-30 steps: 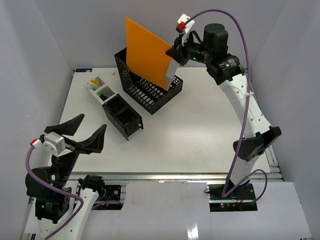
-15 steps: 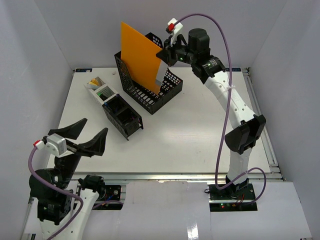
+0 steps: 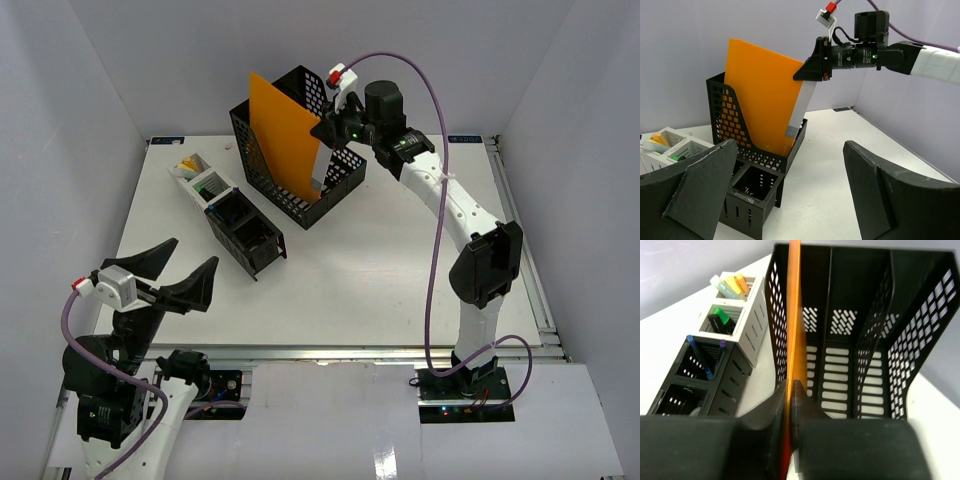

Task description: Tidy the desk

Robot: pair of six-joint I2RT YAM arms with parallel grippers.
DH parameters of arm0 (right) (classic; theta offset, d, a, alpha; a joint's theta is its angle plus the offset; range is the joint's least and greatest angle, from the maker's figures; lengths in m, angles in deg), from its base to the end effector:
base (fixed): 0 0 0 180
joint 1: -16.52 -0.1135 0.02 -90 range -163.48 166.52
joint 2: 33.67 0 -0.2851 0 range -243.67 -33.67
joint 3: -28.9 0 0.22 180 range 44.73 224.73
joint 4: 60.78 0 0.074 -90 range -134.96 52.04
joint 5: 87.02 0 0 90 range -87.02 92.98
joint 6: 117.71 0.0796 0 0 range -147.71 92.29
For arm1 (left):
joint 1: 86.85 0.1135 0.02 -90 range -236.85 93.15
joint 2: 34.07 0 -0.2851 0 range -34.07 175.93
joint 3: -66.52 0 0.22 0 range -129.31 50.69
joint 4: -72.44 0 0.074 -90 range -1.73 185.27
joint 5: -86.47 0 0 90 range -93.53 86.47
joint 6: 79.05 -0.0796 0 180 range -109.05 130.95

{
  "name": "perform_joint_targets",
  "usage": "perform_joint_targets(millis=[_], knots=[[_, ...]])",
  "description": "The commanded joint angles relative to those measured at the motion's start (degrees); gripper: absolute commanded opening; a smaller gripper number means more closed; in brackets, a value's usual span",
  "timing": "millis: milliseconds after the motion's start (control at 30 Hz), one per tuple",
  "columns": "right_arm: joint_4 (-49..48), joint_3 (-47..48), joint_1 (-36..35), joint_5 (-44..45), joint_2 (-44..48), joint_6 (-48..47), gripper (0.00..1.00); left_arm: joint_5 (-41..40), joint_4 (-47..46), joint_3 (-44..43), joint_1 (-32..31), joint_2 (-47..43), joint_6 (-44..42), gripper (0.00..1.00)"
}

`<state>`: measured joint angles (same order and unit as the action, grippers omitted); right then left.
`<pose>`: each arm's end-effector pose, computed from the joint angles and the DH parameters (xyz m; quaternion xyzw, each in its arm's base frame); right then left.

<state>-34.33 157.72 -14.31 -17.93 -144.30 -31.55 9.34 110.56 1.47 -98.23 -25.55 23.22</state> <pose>0.3944 0.2685 0.4277 -0.3349 0.6745 0.2836 0.5937 -0.0003 -0.0180 0.3871 0.0864 0.5819 -0.2293 0.7755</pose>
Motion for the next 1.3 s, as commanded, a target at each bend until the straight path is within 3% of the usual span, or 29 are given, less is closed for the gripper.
perform_joint_targets(millis=[0,33,67,167,367,667,800,933,1033,1100,1167,1233,1267], knots=[[-3.77,0.3,-0.38,-2.51,4.34,-5.16,0.66,0.89,0.46,0.23,-0.14,0.09,1.78,0.98],[-2.23,1.21,-0.72,-2.4,4.85,-7.5,0.88,1.06,0.75,0.12,-0.14,0.38,2.35,0.98],[-0.51,1.81,-0.81,-2.24,5.77,-9.12,0.92,1.11,1.09,-0.18,-0.14,1.07,2.98,0.98],[3.66,1.62,-0.73,0.12,8.73,-12.09,0.9,1.43,2.97,-1.48,-0.14,3.63,5.74,0.98],[12.73,-11.64,2.35,2.2,19.78,-14.44,0.9,6.45,6.61,-2.44,-0.14,11.82,10.34,0.98],[13.48,-29.96,15.8,-9.86,36.19,-14.39,0.9,10.08,6.98,0.1,-0.14,12.2,12.61,0.98],[14.31,-38.79,16.77,-10.99,42.82,-16.85,0.9,9.83,8.31,1.56,-0.14,9.99,13.51,0.98],[13.87,-39.68,16.76,-14.39,43.1,-18.2,0.9,10.0,8.47,3.45,-0.14,9.07,14.3,0.98],[13.24,-39.65,15.48,-20.7,39.39,-25.53,0.95,9.94,8.55,3.87,-0.14,8.84,14.63,0.98],[12.46,-39.47,13.36,-20.62,36.88,-29.18,0.91,9.09,8.7,3.87,-0.14,8.43,14.63,0.98],[10.98,-37.52,10.7,-20.07,30.84,-31.79,0.55,8.44,8.98,3.93,-0.14,7.92,14.47,0.98],[8.58,-34.41,9.41,-17.79,24.29,-30.53,0.33,8.02,9.22,3.85,-0.14,7.66,14.26,0.98],[7.3,-32.38,9.04,-16.46,21.86,-29.15,0.27,7.8,9.48,3.74,-0.14,7.66,14.15,0.98]])
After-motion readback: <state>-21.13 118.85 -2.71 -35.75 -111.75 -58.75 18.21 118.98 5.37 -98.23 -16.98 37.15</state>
